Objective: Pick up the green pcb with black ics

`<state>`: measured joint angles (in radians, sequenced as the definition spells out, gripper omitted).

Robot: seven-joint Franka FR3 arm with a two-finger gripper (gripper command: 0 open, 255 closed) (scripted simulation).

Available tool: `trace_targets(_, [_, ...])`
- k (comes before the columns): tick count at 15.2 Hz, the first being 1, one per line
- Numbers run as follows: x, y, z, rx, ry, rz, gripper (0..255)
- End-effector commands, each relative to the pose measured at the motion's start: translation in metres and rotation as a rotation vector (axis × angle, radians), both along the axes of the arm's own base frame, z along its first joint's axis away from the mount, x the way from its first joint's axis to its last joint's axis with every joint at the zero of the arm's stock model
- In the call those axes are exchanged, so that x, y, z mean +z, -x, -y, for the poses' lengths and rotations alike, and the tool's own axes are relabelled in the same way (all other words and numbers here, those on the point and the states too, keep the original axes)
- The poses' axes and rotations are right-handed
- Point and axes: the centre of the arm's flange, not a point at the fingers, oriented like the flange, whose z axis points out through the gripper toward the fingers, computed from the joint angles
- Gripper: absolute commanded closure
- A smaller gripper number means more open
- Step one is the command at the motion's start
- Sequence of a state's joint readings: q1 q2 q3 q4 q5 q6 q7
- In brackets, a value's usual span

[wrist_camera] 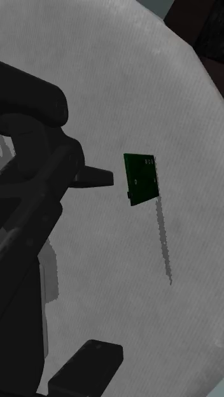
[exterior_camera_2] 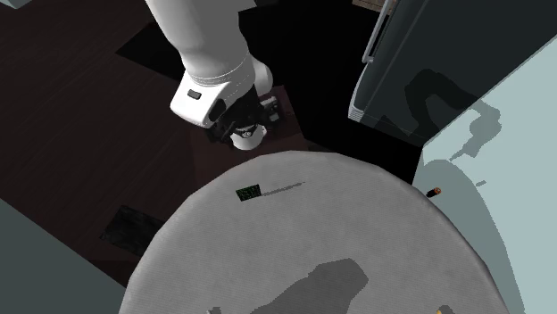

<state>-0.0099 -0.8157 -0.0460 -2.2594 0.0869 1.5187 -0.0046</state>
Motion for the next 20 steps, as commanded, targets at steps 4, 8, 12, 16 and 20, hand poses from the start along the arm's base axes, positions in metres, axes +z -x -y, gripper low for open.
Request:
trace_targets(4, [-0.034,-0.017,0.009,0.094,0.031,-0.016,0])
trace_targets(8, [-0.080,-0.041,0.021,0.219,0.072,-0.037,0])
trace_targets(12, [-0.117,-0.060,0.030,0.320,0.105,-0.055,0])
trace_targets(16, [-0.138,-0.060,0.030,0.320,0.105,-0.055,0])
trace_targets(20, [-0.157,-0.060,0.030,0.320,0.105,-0.055,0])
